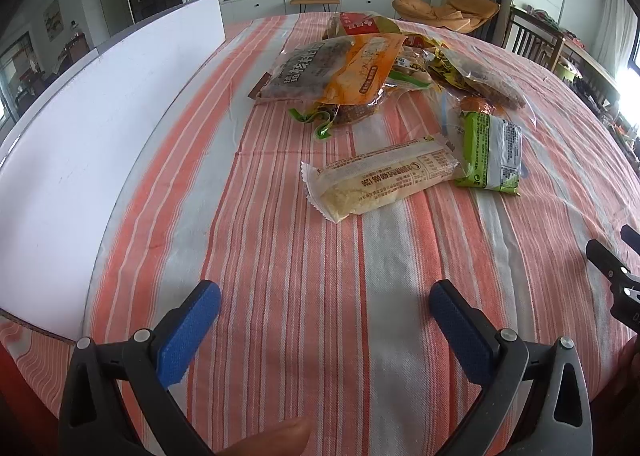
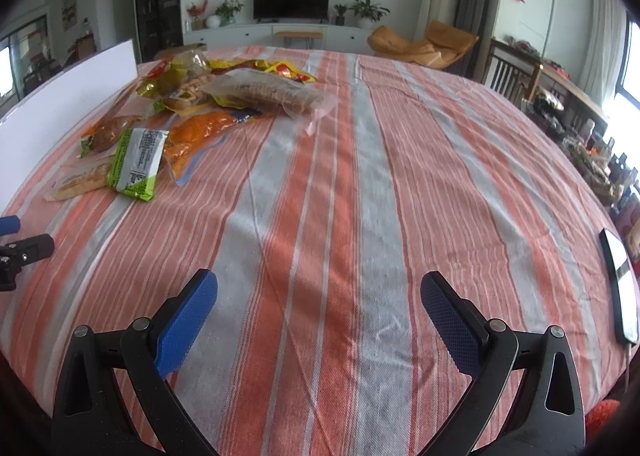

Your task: Organize snacks

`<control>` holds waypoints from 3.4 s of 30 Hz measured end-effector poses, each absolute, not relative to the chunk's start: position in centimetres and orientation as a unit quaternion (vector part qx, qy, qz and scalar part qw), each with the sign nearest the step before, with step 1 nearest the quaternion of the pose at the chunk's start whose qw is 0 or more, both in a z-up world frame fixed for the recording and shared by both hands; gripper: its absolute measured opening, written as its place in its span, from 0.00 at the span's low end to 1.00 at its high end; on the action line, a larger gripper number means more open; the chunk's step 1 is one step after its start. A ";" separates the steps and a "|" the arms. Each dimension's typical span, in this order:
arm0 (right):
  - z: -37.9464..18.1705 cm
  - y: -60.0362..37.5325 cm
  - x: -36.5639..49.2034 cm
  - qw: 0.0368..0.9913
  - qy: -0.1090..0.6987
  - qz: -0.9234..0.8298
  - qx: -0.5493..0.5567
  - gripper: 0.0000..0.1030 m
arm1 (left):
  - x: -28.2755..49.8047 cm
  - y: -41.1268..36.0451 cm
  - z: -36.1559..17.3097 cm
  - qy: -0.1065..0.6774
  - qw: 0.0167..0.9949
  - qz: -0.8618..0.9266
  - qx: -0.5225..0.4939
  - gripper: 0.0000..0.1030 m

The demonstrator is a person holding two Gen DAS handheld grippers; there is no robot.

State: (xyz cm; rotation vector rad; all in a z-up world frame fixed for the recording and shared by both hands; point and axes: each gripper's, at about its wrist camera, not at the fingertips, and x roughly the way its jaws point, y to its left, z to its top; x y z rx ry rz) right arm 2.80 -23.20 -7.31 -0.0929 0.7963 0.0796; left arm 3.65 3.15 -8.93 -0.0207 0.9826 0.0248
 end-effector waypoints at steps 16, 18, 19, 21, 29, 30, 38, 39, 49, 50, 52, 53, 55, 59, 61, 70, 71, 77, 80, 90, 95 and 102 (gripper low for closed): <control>-7.4 -23.5 3.3 0.915 0.401 0.029 -0.033 0.99 | 3.7 3.2 -9.0 0.479 0.878 0.004 -0.005 1.00; -7.4 -23.6 3.4 0.915 0.402 0.029 -0.028 0.99 | 3.7 3.2 -8.9 0.480 0.877 0.002 -0.003 1.00; -7.4 -23.6 3.4 0.914 0.404 0.029 -0.025 0.99 | 3.8 3.2 -8.9 0.481 0.877 0.001 -0.003 1.00; -7.5 -23.8 3.6 0.913 0.407 0.030 -0.019 0.99 | 3.8 3.2 -8.9 0.483 0.876 -0.001 -0.002 1.00; -7.3 -24.3 4.0 0.906 0.422 0.036 0.000 0.99 | 3.7 3.4 -9.0 0.481 0.876 -0.018 0.006 1.00; -6.8 -24.3 4.2 0.903 0.426 0.049 0.021 0.99 | 3.7 3.4 -9.0 0.479 0.878 -0.020 0.007 1.00; -3.7 -18.1 13.0 0.847 0.495 0.157 0.117 0.99 | 3.4 3.6 -9.0 0.474 0.880 -0.036 0.015 1.00; -3.9 -17.1 14.0 0.836 0.510 0.159 0.121 0.99 | 3.3 3.7 -9.0 0.475 0.879 -0.041 0.017 1.00; -6.0 -12.4 17.8 0.852 0.507 0.114 0.059 0.99 | 2.8 4.7 -7.7 0.470 0.877 -0.092 0.037 1.00; -6.1 -12.5 18.2 0.848 0.516 0.111 0.044 0.98 | 3.0 4.8 -7.0 0.461 0.880 -0.100 0.043 1.00; -6.0 -12.9 18.3 0.850 0.515 0.112 0.029 0.72 | 3.9 4.8 -5.2 0.442 0.888 -0.121 0.049 1.00; -5.8 -13.3 18.0 0.854 0.510 0.108 0.010 0.69 | 4.4 4.6 -4.3 0.431 0.890 -0.135 0.055 1.00; -5.6 -14.7 17.3 0.849 0.514 0.120 0.014 0.65 | 5.9 3.6 -3.7 0.423 0.887 -0.167 0.082 1.00; -5.3 -18.2 15.3 0.841 0.524 0.130 0.033 0.64 | 8.7 0.2 -5.9 0.434 0.859 -0.202 0.182 0.90; -5.2 -20.0 14.4 0.841 0.523 0.127 0.051 0.78 | 9.9 -0.9 -7.2 0.452 0.841 -0.210 0.210 0.72; -4.4 -23.1 8.4 0.831 0.527 0.165 0.069 0.86 | 10.0 1.9 -7.5 0.501 0.835 -0.210 0.084 0.30; -4.4 -22.3 7.7 0.829 0.528 0.172 0.063 0.86 | 9.3 2.1 -7.4 0.507 0.833 -0.209 0.072 0.30; -5.3 -18.5 7.3 0.832 0.529 0.161 0.053 0.88 | 5.8 2.1 -7.1 0.508 0.844 -0.163 0.064 0.31; -5.5 -16.1 8.1 0.841 0.521 0.143 0.034 0.88 | 5.8 1.9 -7.4 0.496 0.856 -0.127 0.072 0.32; -2.9 -19.2 6.8 0.848 0.505 0.144 0.072 0.52 | 4.2 7.2 -2.5 0.461 0.871 -0.149 -0.079 0.28; 2.1 -14.8 7.8 0.847 0.479 0.219 0.078 0.52 | 3.3 13.8 4.2 0.404 0.899 -0.118 -0.119 0.28; 10.1 0.9 10.8 0.805 0.434 0.392 0.097 0.52 | 2.7 28.3 6.3 0.406 0.905 0.079 -0.101 0.28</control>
